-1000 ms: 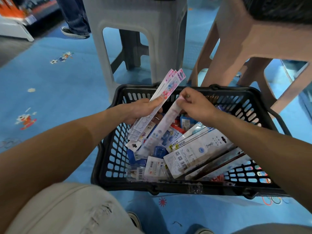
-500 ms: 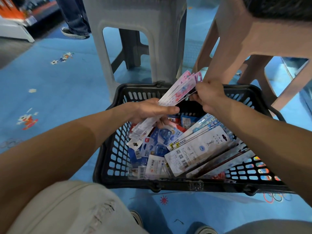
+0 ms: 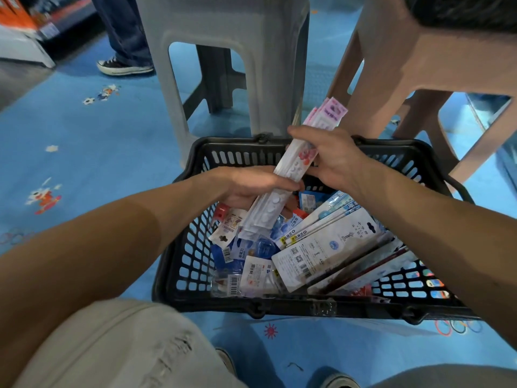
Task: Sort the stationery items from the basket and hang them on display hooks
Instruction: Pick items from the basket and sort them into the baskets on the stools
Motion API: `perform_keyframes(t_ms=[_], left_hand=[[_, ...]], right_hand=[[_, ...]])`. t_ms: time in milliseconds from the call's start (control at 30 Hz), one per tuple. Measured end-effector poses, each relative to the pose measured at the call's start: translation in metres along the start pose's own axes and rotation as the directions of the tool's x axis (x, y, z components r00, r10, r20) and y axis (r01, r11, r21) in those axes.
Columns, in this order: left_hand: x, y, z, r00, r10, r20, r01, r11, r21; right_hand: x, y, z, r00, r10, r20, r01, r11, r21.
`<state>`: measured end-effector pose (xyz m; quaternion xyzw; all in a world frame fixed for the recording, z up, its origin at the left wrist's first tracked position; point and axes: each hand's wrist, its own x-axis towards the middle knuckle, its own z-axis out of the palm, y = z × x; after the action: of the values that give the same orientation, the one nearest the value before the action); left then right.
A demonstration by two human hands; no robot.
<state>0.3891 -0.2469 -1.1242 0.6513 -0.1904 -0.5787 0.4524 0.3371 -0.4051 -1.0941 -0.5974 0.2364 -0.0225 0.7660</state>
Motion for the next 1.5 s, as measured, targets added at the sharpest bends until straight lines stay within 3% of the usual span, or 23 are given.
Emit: perform_keyframes(t_ms=[133, 300, 533, 867, 1067, 1167, 1333, 1500], left_hand=[[0.004, -0.005, -0.006, 0.995, 0.017, -0.096, -0.017, 1.0, 0.003], [0.005, -0.017, -0.017, 0.979, -0.095, -0.182, 0.097, 0.995, 0.002], [0.01, -0.012, -0.01, 0.966, 0.009, -0.257, -0.02, 0.999, -0.04], [0.013, -0.002, -0.001, 0.951, 0.037, -0.305, -0.048, 0.998, -0.028], [-0.018, 0.028, 0.006, 0.975, -0.014, -0.222, -0.003, 0.997, -0.076], [-0.05, 0.055, 0.017, 0.974, -0.075, -0.214, 0.051, 0.992, -0.115], [-0.125, 0.116, 0.039, 0.971, -0.14, -0.194, 0.136, 0.99, -0.035], [-0.204, 0.216, 0.054, 0.961, -0.012, -0.275, 0.026, 0.999, 0.047]], right_hand=[[0.005, -0.013, -0.001, 0.989, -0.124, -0.075, 0.136, 0.973, 0.189], [0.005, -0.024, -0.003, 0.968, -0.235, -0.089, 0.251, 0.874, 0.417], [0.004, -0.011, 0.007, 0.979, -0.202, -0.038, 0.206, 0.961, 0.185], [-0.003, -0.028, 0.011, 0.986, -0.163, -0.048, 0.169, 0.96, 0.225], [-0.035, -0.071, 0.016, 0.987, -0.054, 0.154, 0.049, 0.998, 0.037], [-0.057, -0.1, 0.026, 0.99, 0.015, 0.139, -0.016, 1.0, 0.007], [-0.107, -0.162, 0.058, 0.999, 0.038, 0.01, -0.037, 0.996, -0.079], [-0.16, -0.26, 0.084, 0.997, 0.042, -0.063, -0.051, 0.988, -0.145]])
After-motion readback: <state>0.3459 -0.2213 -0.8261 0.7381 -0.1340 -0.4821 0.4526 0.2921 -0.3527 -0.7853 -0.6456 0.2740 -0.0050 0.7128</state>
